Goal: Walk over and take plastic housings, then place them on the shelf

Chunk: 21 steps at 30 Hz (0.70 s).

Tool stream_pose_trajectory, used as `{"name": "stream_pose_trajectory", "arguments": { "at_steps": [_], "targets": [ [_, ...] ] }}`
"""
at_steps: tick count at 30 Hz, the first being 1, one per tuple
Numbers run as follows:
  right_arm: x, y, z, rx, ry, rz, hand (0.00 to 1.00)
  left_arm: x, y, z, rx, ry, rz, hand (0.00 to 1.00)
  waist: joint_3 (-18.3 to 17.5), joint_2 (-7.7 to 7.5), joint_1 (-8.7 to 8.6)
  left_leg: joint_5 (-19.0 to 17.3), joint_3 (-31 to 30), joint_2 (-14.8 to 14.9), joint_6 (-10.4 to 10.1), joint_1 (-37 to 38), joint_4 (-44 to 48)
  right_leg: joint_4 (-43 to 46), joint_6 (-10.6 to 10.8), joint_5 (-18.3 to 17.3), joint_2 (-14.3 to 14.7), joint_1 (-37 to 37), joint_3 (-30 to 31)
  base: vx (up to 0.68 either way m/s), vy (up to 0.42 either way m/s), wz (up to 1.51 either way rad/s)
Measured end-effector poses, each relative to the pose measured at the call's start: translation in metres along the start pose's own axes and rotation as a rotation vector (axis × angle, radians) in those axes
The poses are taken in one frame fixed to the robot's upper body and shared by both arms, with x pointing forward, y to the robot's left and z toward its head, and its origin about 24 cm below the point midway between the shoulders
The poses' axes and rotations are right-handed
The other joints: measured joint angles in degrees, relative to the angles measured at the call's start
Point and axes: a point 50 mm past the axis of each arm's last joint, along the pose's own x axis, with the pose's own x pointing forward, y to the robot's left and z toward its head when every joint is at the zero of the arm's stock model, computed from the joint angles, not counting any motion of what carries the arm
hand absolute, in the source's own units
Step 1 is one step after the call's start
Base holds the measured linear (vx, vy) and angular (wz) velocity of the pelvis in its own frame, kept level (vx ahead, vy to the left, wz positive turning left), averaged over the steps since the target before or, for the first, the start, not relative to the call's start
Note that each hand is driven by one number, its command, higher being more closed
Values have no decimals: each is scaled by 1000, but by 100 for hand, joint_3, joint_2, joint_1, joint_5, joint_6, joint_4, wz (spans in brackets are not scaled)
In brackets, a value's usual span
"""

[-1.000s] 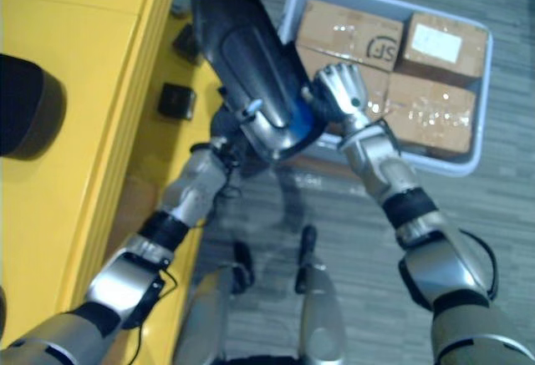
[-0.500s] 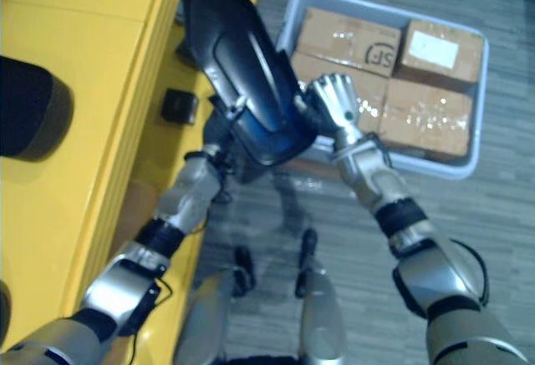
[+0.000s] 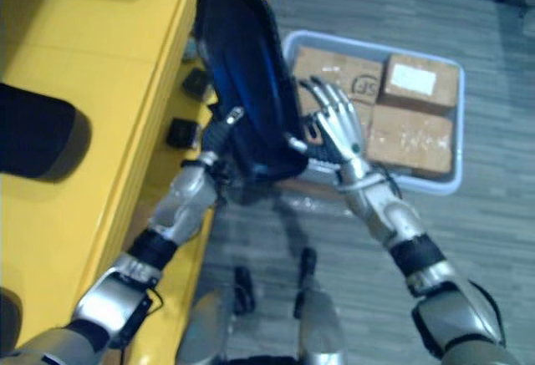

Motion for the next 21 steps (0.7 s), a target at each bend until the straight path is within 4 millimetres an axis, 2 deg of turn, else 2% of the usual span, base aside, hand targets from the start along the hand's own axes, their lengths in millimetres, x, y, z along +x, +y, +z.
{"name": "stream_pose_trajectory", "arguments": {
  "at_steps": [3, 5, 6, 8, 11, 15, 17, 21],
  "targets": [
    [-6, -8, 10, 114, -8, -21, 0, -9, -1, -12, -25, 24, 12, 100, -233, -65, -32, -56, 65, 62, -69, 213, -65, -109, -10, -2, 70, 193, 54, 28, 6, -15],
    [-2, -30, 31, 418, -13, -138, 0, -22, -4, -31, 57, 45, 63, 100, -479, -110, -82, -95, 184, 101, -101, 429, -167, -185, -22, -10, 92, 330, 164, 34, 26, -25],
    [-2, -35, 35, 488, -4, -169, 0, -25, -5, -36, 73, 53, 78, 100, -584, -115, -108, -97, 188, 100, -104, 434, -184, -200, -22, -11, 93, 331, 168, 39, 28, -19],
    [-7, -53, 33, 730, 53, -278, 0, -35, -11, -50, 144, 66, 134, 100, -713, -140, -121, -105, 258, 92, -114, 725, -312, -254, -26, -16, 102, 545, 234, 30, 22, -14],
    [-18, -65, 25, 913, 102, -344, 0, -45, -16, -60, 231, 61, 201, 100, -988, -153, -120, -120, 319, 65, -121, 863, -451, -297, -45, -48, 104, 622, 289, -27, 20, -12],
    [-30, -81, 17, 1065, 86, -431, 0, -53, -13, -60, 321, 23, 272, 100, -1106, -151, -116, -114, 333, 43, -127, 1015, -518, -302, -36, -89, 99, 737, 295, -49, -5, -1],
    [-39, -91, 11, 1085, 89, -487, 0, -58, -11, -59, 303, -6, 304, 100, -1108, -150, -116, -110, 338, 27, -126, 1099, -554, -302, -3, -112, 96, 801, 298, -65, -13, 1],
    [-77, -91, -3, 1110, 247, -551, 0, -74, -5, -58, 256, -64, 362, 100, -1381, -110, -122, -75, 343, -30, -116, 1137, -695, -301, 13, -161, 58, 781, 297, -26, 0, 1]
  ]
}}
